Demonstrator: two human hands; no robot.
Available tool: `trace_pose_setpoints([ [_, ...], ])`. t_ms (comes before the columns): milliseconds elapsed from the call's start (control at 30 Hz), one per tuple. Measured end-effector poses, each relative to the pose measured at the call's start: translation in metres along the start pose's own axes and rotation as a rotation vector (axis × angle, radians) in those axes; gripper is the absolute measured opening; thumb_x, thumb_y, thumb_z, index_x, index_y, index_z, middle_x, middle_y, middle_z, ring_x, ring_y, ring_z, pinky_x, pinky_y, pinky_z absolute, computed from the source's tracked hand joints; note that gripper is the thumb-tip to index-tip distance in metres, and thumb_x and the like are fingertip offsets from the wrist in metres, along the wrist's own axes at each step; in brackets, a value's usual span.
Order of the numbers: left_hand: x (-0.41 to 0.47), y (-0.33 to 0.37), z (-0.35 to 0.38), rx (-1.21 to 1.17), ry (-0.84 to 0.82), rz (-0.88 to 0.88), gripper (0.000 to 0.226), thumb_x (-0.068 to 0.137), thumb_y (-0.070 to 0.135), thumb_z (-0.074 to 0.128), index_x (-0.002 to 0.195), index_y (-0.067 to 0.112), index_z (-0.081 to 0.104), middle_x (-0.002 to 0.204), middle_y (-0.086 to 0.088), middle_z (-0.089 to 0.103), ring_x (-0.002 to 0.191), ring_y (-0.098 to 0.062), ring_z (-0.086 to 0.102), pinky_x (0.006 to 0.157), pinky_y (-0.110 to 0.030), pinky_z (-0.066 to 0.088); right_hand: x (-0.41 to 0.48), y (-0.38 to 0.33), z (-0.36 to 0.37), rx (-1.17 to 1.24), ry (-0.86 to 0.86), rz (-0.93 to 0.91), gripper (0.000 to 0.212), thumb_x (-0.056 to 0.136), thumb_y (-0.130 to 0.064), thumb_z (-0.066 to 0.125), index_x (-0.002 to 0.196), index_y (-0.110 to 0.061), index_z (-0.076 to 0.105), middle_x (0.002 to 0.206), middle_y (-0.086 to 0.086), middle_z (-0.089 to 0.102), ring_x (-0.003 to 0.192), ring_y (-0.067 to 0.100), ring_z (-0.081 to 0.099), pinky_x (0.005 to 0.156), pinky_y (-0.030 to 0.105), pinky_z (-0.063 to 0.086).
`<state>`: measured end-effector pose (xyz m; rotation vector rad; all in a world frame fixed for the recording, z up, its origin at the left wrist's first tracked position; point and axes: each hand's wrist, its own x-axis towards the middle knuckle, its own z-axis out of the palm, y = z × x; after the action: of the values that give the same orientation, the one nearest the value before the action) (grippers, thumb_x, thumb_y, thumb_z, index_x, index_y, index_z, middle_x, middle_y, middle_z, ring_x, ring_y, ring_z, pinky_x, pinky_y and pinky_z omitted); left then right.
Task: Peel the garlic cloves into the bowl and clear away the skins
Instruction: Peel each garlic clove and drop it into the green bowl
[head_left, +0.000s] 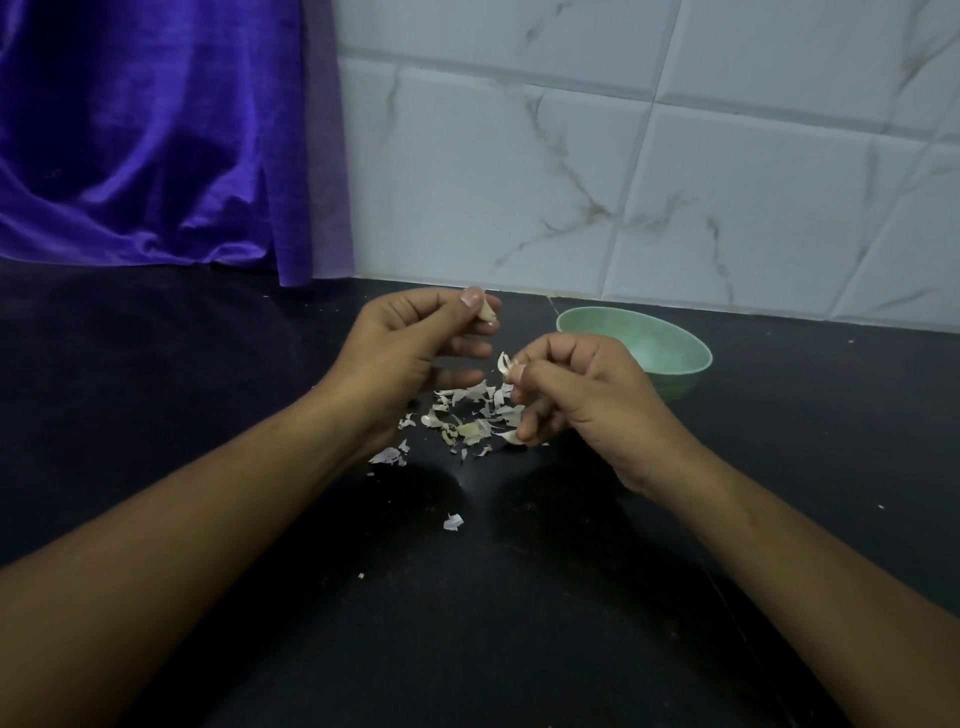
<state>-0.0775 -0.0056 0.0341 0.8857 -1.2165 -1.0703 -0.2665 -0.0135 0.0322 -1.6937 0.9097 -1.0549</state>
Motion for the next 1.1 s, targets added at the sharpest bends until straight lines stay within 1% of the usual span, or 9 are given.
trace_pose_setpoints([
  [133, 0.002, 0.0, -0.004, 0.031, 0.069, -0.025, 0.021, 0.1, 0.029, 0.066, 0.101, 0.013, 0.078, 0.088, 0.001, 0.075, 0.076, -0.008, 0.069, 0.064, -0.025, 0.061, 0.004, 0.004, -0.005, -0.186, 0.089, -0.083, 0.023, 0.105, -0.018, 0.057, 0.087, -0.016, 0.072, 0.08, 0.002, 0.072, 0.057, 0.024, 0.07, 0.054, 0.034, 0.055],
  [200, 0.002, -0.001, -0.004, 0.045, 0.073, -0.042, 0.021, 0.1, 0.03, 0.066, 0.101, 0.013, 0.079, 0.089, 0.0, 0.075, 0.076, -0.009, 0.069, 0.066, -0.027, 0.062, 0.002, 0.006, -0.007, -0.261, 0.1, -0.125, 0.02, 0.103, -0.024, 0.062, 0.088, -0.019, 0.074, 0.079, 0.002, 0.073, 0.059, 0.023, 0.073, 0.054, 0.037, 0.057],
  [300, 0.001, -0.001, -0.003, 0.05, 0.059, -0.047, 0.022, 0.1, 0.028, 0.067, 0.104, 0.01, 0.078, 0.092, -0.002, 0.076, 0.075, -0.009, 0.068, 0.065, -0.025, 0.062, 0.001, 0.008, -0.007, -0.288, 0.124, -0.14, 0.012, 0.095, -0.02, 0.075, 0.086, -0.012, 0.075, 0.065, -0.004, 0.071, 0.058, 0.021, 0.074, 0.051, 0.037, 0.057],
  [400, 0.0, -0.001, -0.001, 0.055, 0.055, -0.042, 0.021, 0.099, 0.024, 0.068, 0.108, 0.007, 0.077, 0.096, -0.005, 0.077, 0.074, -0.009, 0.068, 0.061, -0.023, 0.06, 0.002, 0.009, -0.009, -0.264, 0.147, -0.132, 0.013, 0.087, -0.013, 0.083, 0.084, -0.01, 0.071, 0.065, 0.001, 0.071, 0.058, 0.024, 0.074, 0.048, 0.036, 0.056],
  [567, 0.0, -0.001, 0.0, 0.078, 0.044, -0.034, 0.023, 0.099, 0.021, 0.069, 0.11, 0.002, 0.074, 0.098, -0.008, 0.079, 0.073, -0.01, 0.069, 0.059, -0.023, 0.06, 0.006, 0.014, -0.01, -0.263, 0.141, -0.134, 0.017, 0.085, -0.003, 0.081, 0.083, -0.01, 0.065, 0.072, 0.008, 0.07, 0.058, 0.028, 0.073, 0.047, 0.033, 0.053],
  [767, 0.0, -0.001, -0.001, 0.1, 0.041, -0.034, 0.023, 0.098, 0.022, 0.07, 0.108, 0.002, 0.074, 0.096, -0.007, 0.079, 0.074, -0.012, 0.07, 0.059, -0.024, 0.06, 0.004, 0.011, -0.01, -0.291, 0.107, -0.134, 0.003, 0.093, -0.013, 0.075, 0.091, -0.012, 0.074, 0.079, 0.005, 0.074, 0.06, 0.026, 0.074, 0.051, 0.038, 0.057],
  [933, -0.001, -0.001, -0.001, 0.118, 0.029, -0.034, 0.021, 0.098, 0.02, 0.07, 0.107, 0.002, 0.074, 0.099, -0.009, 0.079, 0.075, -0.013, 0.069, 0.06, -0.024, 0.06, 0.002, 0.008, -0.009, -0.338, 0.148, -0.157, 0.027, 0.098, -0.03, 0.07, 0.08, -0.011, 0.075, 0.08, 0.003, 0.076, 0.06, 0.02, 0.074, 0.051, 0.037, 0.058],
  [1033, -0.001, -0.001, -0.001, 0.139, 0.019, -0.026, 0.018, 0.097, 0.019, 0.071, 0.104, 0.004, 0.076, 0.1, -0.008, 0.079, 0.077, -0.013, 0.069, 0.061, -0.024, 0.06, 0.001, 0.01, -0.011, -0.305, 0.15, -0.173, 0.014, 0.088, -0.016, 0.082, 0.086, -0.012, 0.068, 0.081, 0.011, 0.073, 0.062, 0.027, 0.073, 0.053, 0.038, 0.059],
  [1100, -0.001, -0.002, -0.001, 0.159, 0.008, -0.02, 0.017, 0.097, 0.018, 0.071, 0.105, 0.005, 0.076, 0.095, -0.006, 0.079, 0.077, -0.013, 0.069, 0.062, -0.026, 0.06, 0.001, 0.01, -0.01, -0.27, 0.137, -0.195, 0.021, 0.089, -0.008, 0.079, 0.099, -0.015, 0.063, 0.09, 0.011, 0.07, 0.064, 0.032, 0.073, 0.056, 0.041, 0.061],
])
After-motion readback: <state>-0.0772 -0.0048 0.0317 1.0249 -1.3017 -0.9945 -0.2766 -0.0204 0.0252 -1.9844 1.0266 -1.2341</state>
